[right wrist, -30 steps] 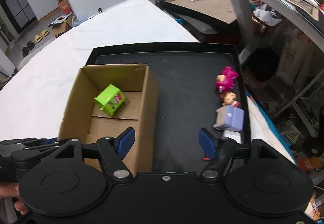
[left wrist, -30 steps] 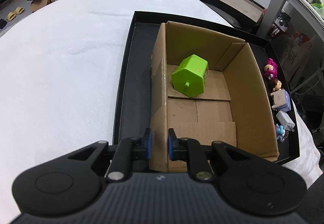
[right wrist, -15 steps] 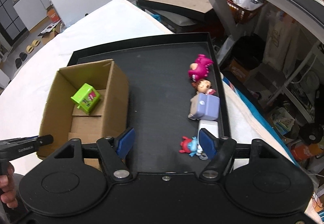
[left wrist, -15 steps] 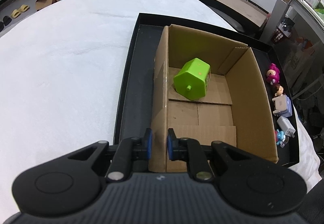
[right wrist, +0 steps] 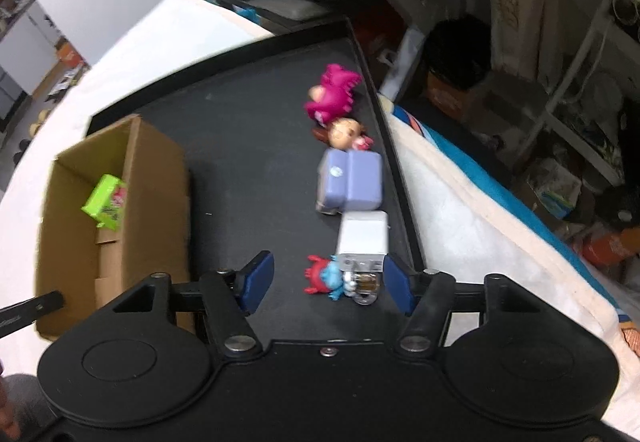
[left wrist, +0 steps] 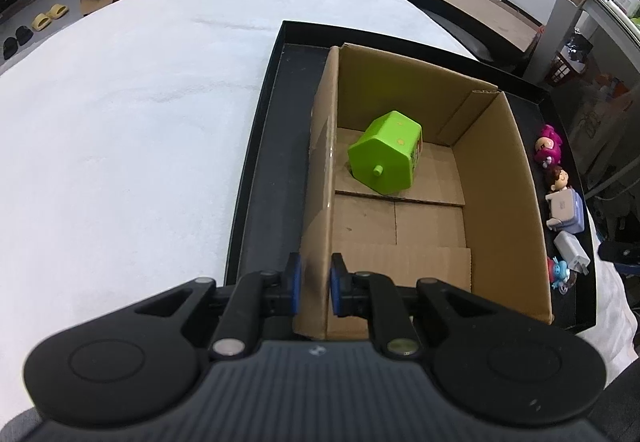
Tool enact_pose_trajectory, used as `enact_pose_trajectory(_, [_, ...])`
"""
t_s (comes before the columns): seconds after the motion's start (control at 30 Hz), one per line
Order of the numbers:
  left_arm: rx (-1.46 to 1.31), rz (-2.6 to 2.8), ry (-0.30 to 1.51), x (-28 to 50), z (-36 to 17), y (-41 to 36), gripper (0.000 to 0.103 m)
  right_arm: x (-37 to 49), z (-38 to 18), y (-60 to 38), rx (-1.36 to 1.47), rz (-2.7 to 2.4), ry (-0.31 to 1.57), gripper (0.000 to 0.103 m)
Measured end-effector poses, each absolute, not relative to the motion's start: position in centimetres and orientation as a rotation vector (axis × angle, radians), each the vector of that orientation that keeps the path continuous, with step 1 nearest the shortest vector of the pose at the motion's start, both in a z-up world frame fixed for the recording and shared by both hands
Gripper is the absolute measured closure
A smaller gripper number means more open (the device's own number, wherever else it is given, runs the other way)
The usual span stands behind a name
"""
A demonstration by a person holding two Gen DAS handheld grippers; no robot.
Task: Organize rigid objects
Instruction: 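Move the right gripper back to the white plug charger, then close the right gripper on the white plug charger and lift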
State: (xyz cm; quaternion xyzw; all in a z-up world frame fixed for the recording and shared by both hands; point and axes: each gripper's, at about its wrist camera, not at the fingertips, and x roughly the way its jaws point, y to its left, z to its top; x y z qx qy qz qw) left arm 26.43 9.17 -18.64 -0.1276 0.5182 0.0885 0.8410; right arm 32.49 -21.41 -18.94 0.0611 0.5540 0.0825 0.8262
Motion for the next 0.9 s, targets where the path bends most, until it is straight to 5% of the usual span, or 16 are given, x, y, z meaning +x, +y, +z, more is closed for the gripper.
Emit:
enact_pose_trajectory(0.47, [-0.251,0.213,1.109,26.3,-18.8,8.5,0.090,34.8,-23.5,-23.2,0.260,0.085,1.245,0.052])
enact_pose_trajectory(0.6, [-0.254,0.217,1.114,26.2,-19.0,8.5,0.090,35.6,-25.0,-23.4,0.271,0.066,1.276,0.065])
enact_pose_trajectory(0.9, [-0.256,0.219,1.113,26.4,-19.1,8.4,0.090,35.1,-23.6,-22.9,0.250,0.091,1.239,0.067])
